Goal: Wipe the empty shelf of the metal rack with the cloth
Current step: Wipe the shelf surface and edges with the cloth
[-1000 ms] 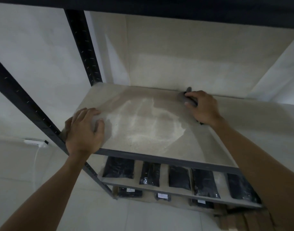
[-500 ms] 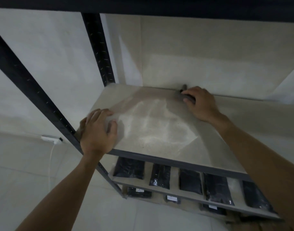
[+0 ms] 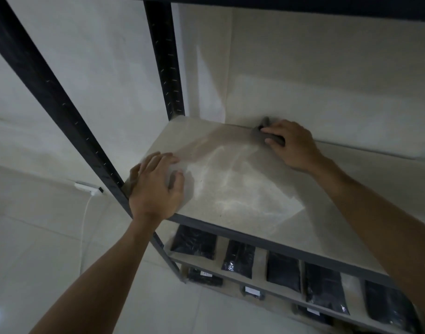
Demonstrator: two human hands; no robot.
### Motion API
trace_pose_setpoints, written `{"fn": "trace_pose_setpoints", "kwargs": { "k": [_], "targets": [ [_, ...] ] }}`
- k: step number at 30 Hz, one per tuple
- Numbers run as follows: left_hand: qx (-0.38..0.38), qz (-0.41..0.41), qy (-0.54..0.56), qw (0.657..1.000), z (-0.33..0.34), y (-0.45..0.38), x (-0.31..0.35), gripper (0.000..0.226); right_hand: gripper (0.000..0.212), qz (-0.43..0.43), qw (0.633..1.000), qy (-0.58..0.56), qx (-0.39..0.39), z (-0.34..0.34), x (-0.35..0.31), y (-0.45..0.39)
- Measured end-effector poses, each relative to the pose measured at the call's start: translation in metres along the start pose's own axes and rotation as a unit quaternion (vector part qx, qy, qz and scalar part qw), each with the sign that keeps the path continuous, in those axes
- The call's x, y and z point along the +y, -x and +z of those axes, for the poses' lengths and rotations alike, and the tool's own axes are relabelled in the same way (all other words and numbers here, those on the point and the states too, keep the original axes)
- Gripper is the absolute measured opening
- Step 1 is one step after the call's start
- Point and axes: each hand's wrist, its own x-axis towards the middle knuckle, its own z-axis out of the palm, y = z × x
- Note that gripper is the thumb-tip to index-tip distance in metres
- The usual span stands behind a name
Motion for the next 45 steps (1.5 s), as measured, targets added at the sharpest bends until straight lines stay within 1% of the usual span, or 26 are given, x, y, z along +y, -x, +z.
{"fn": "trace_pose_setpoints", "kwargs": {
  "k": [1, 3, 4, 5, 6, 8, 10, 12, 15, 16, 17, 18, 20, 21, 23, 25, 27, 28, 29, 31, 33, 35, 40, 41, 43, 45],
  "targets": [
    [0.001, 0.001, 0.000, 1.000, 0.000, 0.000, 0.000, 0.031, 0.034, -0.031, 0.999, -0.019, -0.006, 0.003, -0.007, 0.008],
    [0.001, 0.002, 0.000, 1.000, 0.001, 0.000, 0.000, 0.031, 0.033, -0.106, 0.990, -0.082, -0.053, 0.001, -0.016, 0.017],
    [0.001, 0.002, -0.003, 1.000, 0.001, -0.001, 0.000, 0.031, 0.033, -0.115, 0.985, -0.110, -0.071, -0.003, -0.017, 0.014],
    [0.000, 0.002, -0.008, 1.000, 0.001, -0.001, 0.000, 0.031, 0.032, -0.102, 0.984, -0.128, -0.069, -0.009, -0.015, 0.007],
    [-0.002, 0.002, -0.013, 1.000, 0.001, 0.000, 0.000, 0.031, 0.032, -0.075, 0.987, -0.134, -0.050, -0.014, -0.011, -0.002],
    [-0.003, 0.001, -0.020, 1.000, 0.001, 0.000, 0.000, 0.031, 0.031, -0.020, 0.995, -0.096, -0.015, -0.018, -0.003, -0.020],
    [-0.003, 0.001, -0.020, 1.000, 0.000, -0.001, 0.000, 0.031, 0.032, 0.014, 0.999, -0.049, -0.017, -0.012, -0.002, -0.023],
    [-0.002, -0.004, -0.016, 1.000, 0.000, -0.001, 0.000, 0.031, 0.030, 0.007, 0.997, -0.070, -0.039, -0.003, -0.008, -0.016],
    [-0.003, -0.006, -0.010, 1.000, 0.000, 0.000, 0.000, 0.031, 0.029, -0.057, 0.976, -0.171, -0.124, -0.004, -0.011, -0.006],
    [-0.003, -0.005, -0.009, 1.000, 0.000, 0.000, 0.000, 0.031, 0.028, -0.060, 0.972, -0.184, -0.133, -0.008, -0.009, -0.008],
    [-0.002, -0.004, -0.008, 1.000, 0.001, 0.000, 0.000, 0.031, 0.028, -0.049, 0.973, -0.190, -0.121, -0.011, -0.007, -0.013],
    [-0.002, -0.003, -0.008, 1.000, 0.001, 0.000, 0.001, 0.031, 0.028, -0.034, 0.978, -0.187, -0.086, -0.014, -0.005, -0.019],
    [0.000, -0.003, -0.008, 1.000, 0.000, 0.000, 0.001, 0.032, 0.028, -0.002, 0.991, -0.134, -0.018, -0.013, -0.001, -0.030],
    [0.000, -0.004, -0.007, 1.000, 0.000, 0.000, 0.001, 0.032, 0.028, 0.014, 0.994, -0.105, -0.012, -0.011, -0.002, -0.030],
    [0.000, -0.005, -0.002, 1.000, -0.001, -0.001, 0.002, 0.032, 0.029, 0.023, 0.995, -0.092, -0.033, -0.004, -0.008, -0.020],
    [0.000, -0.005, 0.001, 1.000, -0.002, -0.001, 0.002, 0.032, 0.028, -0.016, 0.985, -0.150, -0.081, -0.001, -0.015, -0.006],
    [-0.002, -0.004, 0.003, 1.000, -0.002, 0.000, 0.003, 0.032, 0.028, -0.060, 0.965, -0.208, -0.145, -0.002, -0.020, 0.002],
    [-0.004, -0.004, 0.005, 1.000, -0.002, 0.001, 0.003, 0.032, 0.029, -0.065, 0.962, -0.218, -0.153, -0.004, -0.019, 0.000],
    [-0.006, -0.004, 0.006, 1.000, -0.002, 0.001, 0.003, 0.032, 0.030, -0.056, 0.964, -0.219, -0.137, -0.007, -0.017, -0.004],
    [-0.010, -0.006, 0.007, 1.000, -0.002, 0.001, 0.002, 0.032, 0.031, -0.023, 0.976, -0.204, -0.069, -0.009, -0.009, -0.016],
    [-0.010, -0.004, 0.007, 1.000, -0.002, 0.001, 0.001, 0.032, 0.030, 0.002, 0.984, -0.173, -0.038, -0.006, -0.007, -0.017],
    [-0.009, -0.004, 0.007, 1.000, -0.003, 0.000, 0.002, 0.031, 0.030, 0.005, 0.982, -0.185, -0.041, -0.002, -0.014, -0.006],
    [-0.011, -0.005, 0.016, 1.000, -0.005, 0.001, 0.005, 0.031, 0.030, -0.047, 0.961, -0.238, -0.131, 0.005, -0.043, 0.043],
    [-0.010, -0.002, 0.017, 1.000, -0.005, 0.001, 0.005, 0.031, 0.030, -0.052, 0.960, -0.241, -0.134, 0.002, -0.042, 0.041],
    [-0.009, 0.000, 0.020, 1.000, -0.006, 0.001, 0.006, 0.030, 0.030, -0.049, 0.968, -0.227, -0.093, -0.008, -0.032, 0.026],
    [-0.006, 0.000, 0.024, 1.000, -0.007, 0.002, 0.007, 0.028, 0.030, -0.029, 0.980, -0.189, -0.049, -0.019, -0.017, 0.007]
  ]
}}
